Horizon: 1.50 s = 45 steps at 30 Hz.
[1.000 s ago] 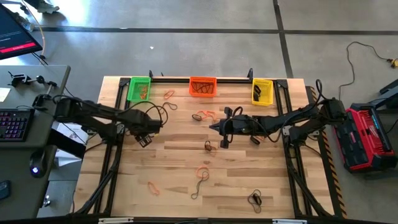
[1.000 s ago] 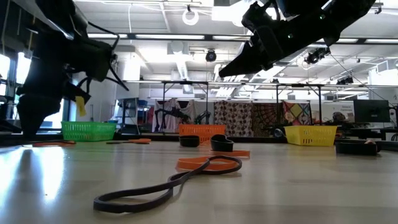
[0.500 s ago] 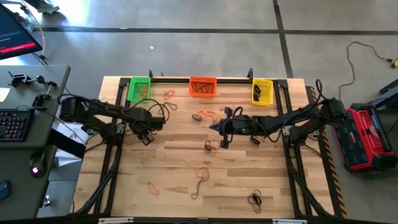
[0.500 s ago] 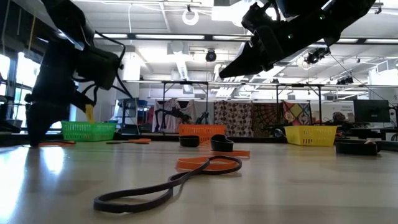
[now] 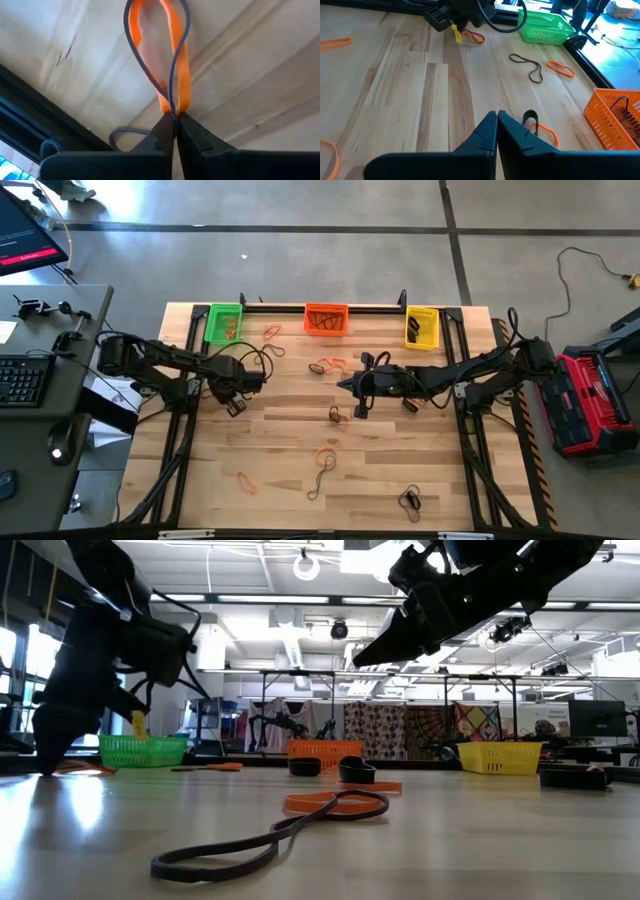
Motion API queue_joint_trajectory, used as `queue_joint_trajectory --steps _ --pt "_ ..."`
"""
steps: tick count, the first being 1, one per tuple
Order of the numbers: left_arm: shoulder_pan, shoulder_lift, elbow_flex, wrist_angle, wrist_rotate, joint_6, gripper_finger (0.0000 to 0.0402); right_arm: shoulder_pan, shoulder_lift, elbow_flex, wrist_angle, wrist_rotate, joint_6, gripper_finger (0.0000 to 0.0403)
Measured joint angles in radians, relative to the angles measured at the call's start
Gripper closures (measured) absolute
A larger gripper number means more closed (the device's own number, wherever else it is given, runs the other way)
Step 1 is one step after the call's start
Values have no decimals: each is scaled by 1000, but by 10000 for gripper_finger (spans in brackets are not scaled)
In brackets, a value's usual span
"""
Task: Sort rubber bands into baskets
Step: Put the middle left blue rubber band into the orange bin
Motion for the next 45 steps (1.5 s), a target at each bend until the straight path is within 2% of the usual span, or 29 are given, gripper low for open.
queue_joint_trajectory --steps 15,27,37,41,45 --pt "-98 -31 12 -18 102 34 400 0 0 0 0 0 0 403" --pt "-121 -164 105 -62 105 40 400 0 0 0 0 0 0 403" --pt "-121 -165 105 -62 96 83 373 0 0 0 0 0 2 403" --pt "-121 -165 105 -62 94 91 395 0 0 0 0 0 2 403" --pt "-121 -165 105 -61 94 101 398 0 0 0 0 0 2 403"
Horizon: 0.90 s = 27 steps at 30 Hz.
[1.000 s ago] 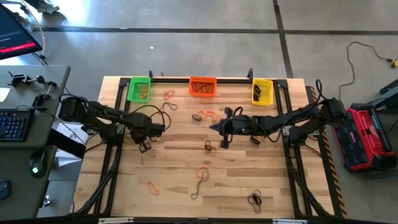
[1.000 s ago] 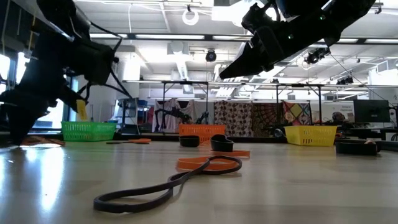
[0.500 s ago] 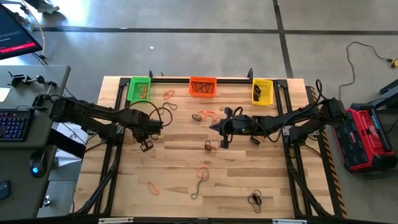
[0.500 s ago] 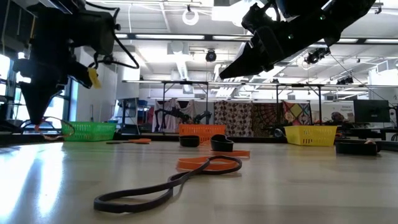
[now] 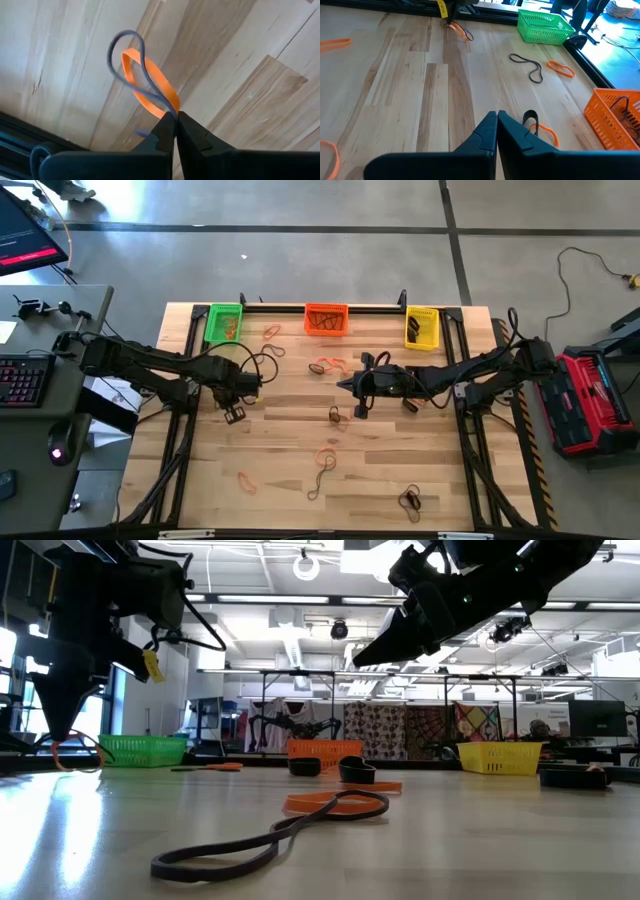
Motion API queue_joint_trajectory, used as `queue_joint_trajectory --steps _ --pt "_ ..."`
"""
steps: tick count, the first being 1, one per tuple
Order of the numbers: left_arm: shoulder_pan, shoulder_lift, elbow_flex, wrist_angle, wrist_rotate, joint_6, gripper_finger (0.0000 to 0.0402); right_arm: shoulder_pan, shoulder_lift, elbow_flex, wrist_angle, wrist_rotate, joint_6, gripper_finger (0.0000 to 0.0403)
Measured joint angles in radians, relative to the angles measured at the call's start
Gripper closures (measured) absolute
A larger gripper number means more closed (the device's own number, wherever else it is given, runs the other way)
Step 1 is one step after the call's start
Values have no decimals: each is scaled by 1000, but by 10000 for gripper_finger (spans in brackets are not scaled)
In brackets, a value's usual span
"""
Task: Sort rubber bands into baskets
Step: Put the middle left blue rubber band into the orange bin
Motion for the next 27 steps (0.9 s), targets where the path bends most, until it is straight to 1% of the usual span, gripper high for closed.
queue_joint_trajectory --steps 5,16,19,24,25,27 --pt "0 0 0 1 -7 1 395 0 0 0 0 0 0 403" --pt "0 0 0 0 -8 16 346 0 0 0 -1 0 0 403" --pt "0 0 0 0 -8 18 353 0 0 0 -1 0 0 403" --pt "-1 0 0 1 7 53 395 0 0 0 -1 0 0 403" --pt "-5 0 0 3 19 65 397 0 0 0 -1 0 0 403" --pt "-24 0 -1 13 30 66 386 0 0 0 -1 0 1 403"
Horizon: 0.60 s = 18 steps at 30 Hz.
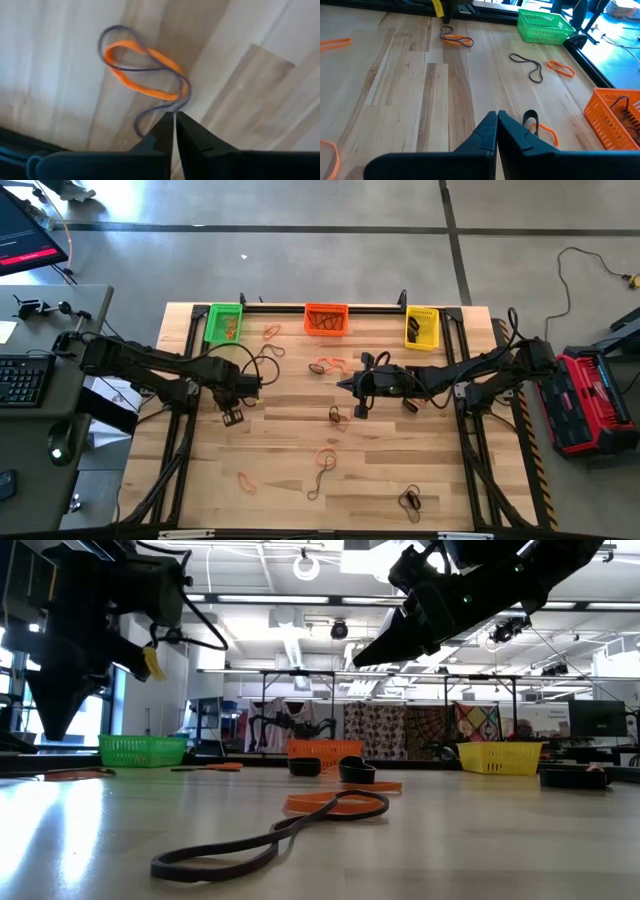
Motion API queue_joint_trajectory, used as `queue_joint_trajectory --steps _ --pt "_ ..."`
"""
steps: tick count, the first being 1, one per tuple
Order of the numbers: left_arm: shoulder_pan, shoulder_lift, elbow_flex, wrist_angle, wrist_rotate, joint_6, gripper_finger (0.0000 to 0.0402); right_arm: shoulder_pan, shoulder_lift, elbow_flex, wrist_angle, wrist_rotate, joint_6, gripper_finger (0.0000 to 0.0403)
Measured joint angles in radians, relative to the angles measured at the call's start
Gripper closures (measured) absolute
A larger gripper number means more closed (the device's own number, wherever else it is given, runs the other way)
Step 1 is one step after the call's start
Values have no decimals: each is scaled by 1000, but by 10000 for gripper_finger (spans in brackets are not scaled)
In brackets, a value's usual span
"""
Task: Sort rubber bands into baskets
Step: Put the middle left blue rubber band into the orange bin
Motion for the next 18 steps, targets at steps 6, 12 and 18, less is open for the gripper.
queue_joint_trajectory --steps 6,12,18 --pt "-56 0 -31 64 22 -5 321 0 0 0 -1 -11 0 403" --pt "-74 0 -88 84 21 -64 268 0 0 0 -2 -15 -1 403" --pt "-74 0 -151 89 -18 -125 262 0 0 0 -2 -15 0 403"
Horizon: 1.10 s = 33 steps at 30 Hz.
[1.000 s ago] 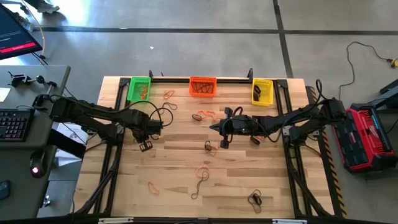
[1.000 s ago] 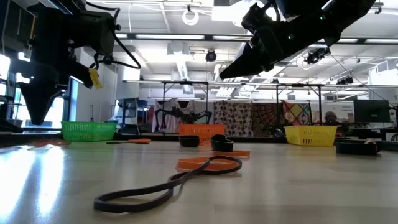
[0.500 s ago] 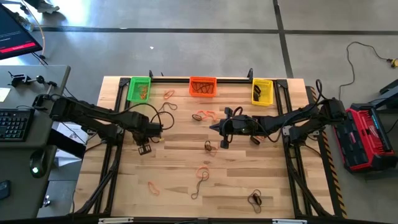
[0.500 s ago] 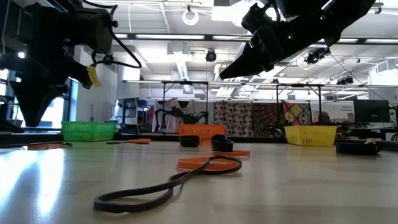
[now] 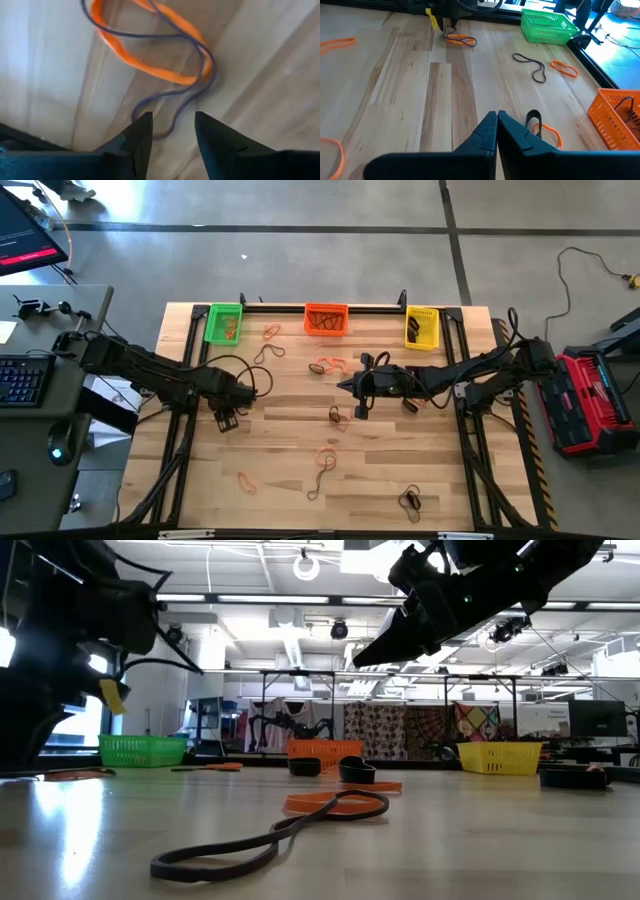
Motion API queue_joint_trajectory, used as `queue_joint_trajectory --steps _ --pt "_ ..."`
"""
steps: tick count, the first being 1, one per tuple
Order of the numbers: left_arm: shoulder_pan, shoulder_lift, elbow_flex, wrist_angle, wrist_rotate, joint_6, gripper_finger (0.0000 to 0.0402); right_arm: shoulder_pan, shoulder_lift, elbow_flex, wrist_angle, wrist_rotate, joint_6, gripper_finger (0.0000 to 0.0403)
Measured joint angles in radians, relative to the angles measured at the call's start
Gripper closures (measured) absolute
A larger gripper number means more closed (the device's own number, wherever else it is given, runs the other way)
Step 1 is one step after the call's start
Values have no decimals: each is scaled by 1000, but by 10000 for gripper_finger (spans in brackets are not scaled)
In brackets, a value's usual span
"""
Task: Sort rubber bands into baskets
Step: Put the middle left blue rubber band into the orange bin
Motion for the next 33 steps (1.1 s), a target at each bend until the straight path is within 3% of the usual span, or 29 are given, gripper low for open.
queue_joint_trajectory --steps 12,25,33 --pt "0 0 -1 30 -74 -62 263 0 0 0 -1 0 4 403" --pt "-2 67 5 45 -74 -53 264 0 0 0 -4 -2 4 403" --pt "-67 70 26 60 -116 -28 264 0 0 0 -4 -8 4 403"
